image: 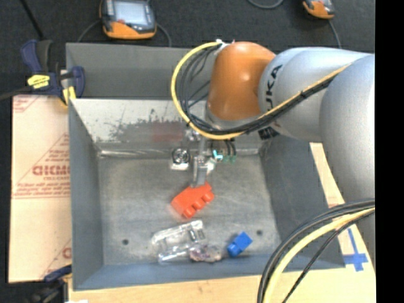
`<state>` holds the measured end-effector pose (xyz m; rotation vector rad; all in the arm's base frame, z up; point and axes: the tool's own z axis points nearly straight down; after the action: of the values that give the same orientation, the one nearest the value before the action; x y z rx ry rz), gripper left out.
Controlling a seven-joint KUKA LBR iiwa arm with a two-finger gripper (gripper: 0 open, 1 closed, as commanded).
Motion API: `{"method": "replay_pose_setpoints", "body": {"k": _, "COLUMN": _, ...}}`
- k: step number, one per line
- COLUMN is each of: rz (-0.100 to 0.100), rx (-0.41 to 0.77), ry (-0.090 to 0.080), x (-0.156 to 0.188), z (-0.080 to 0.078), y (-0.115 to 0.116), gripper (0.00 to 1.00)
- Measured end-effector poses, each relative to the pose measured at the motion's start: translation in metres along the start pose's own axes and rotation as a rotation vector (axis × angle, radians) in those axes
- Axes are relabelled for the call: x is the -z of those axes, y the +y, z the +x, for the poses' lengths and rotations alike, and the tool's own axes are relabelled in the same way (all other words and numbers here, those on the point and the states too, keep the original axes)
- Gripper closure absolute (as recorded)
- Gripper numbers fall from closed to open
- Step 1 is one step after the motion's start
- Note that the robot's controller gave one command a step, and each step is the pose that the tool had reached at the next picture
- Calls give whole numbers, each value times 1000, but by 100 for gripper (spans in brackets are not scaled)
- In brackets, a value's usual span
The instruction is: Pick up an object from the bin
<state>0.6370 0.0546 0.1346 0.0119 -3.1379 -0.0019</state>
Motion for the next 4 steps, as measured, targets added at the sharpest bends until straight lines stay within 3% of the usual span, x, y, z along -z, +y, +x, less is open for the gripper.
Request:
{"method": "replay_pose_setpoints", "body": {"k": 1, "rz": 2, "rx": 336, "ry": -5, "x": -63, "z": 33, "y": -16, "gripper": 0}}
{"method": "replay_pose_setpoints", "body": {"k": 2, "rz": 5, "rx": 383, "ry": -12, "x": -32, "z": 26, "y": -14, "gripper": 0}}
{"method": "replay_pose_setpoints", "body": {"k": 3, "rz": 5, "rx": 455, "ry": -14, "x": -29, "z": 16, "y": -17, "gripper": 0}}
{"method": "replay_pose_setpoints", "body": {"k": 4, "rz": 5, "rx": 548, "ry": -2, "x": -64, "z": 20, "y": -16, "gripper": 0}}
